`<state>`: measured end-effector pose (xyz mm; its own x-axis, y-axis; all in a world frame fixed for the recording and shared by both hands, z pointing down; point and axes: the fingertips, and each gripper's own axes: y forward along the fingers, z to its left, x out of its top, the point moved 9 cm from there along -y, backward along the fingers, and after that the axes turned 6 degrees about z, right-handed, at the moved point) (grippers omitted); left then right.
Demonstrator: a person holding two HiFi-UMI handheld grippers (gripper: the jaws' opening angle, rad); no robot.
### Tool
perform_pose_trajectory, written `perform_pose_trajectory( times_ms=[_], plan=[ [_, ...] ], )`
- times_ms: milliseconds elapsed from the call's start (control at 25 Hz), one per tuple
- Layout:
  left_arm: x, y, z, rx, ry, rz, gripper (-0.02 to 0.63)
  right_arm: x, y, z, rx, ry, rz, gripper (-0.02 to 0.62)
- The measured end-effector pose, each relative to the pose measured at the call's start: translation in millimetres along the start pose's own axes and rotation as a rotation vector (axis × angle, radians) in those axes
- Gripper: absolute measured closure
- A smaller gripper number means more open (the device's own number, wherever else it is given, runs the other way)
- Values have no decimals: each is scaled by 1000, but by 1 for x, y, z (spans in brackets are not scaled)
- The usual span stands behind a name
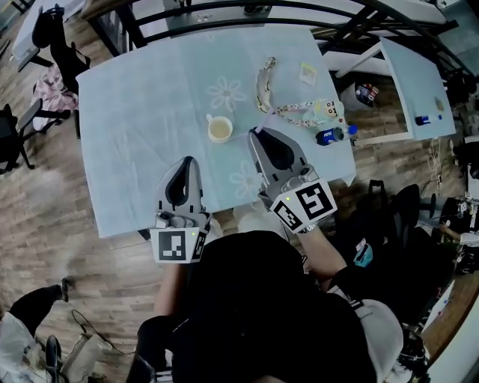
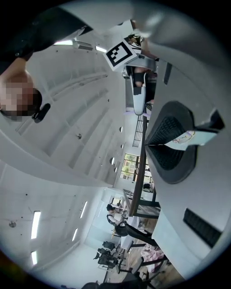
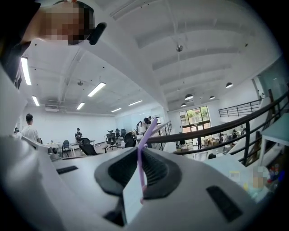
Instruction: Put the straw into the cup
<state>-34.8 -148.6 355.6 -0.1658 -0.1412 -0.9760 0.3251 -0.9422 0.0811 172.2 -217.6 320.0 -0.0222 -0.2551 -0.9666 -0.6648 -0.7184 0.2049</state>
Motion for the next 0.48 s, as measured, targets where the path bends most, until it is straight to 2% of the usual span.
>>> perform_pose_trajectory(
  times_ms=[280, 480],
  plan=[
    [-12, 28, 0, 78, -5, 21, 591, -10, 39, -32, 72, 17, 44, 558],
    [-22, 54, 2, 76, 1, 0, 591, -33, 67, -52, 99, 38, 92, 558]
  ],
)
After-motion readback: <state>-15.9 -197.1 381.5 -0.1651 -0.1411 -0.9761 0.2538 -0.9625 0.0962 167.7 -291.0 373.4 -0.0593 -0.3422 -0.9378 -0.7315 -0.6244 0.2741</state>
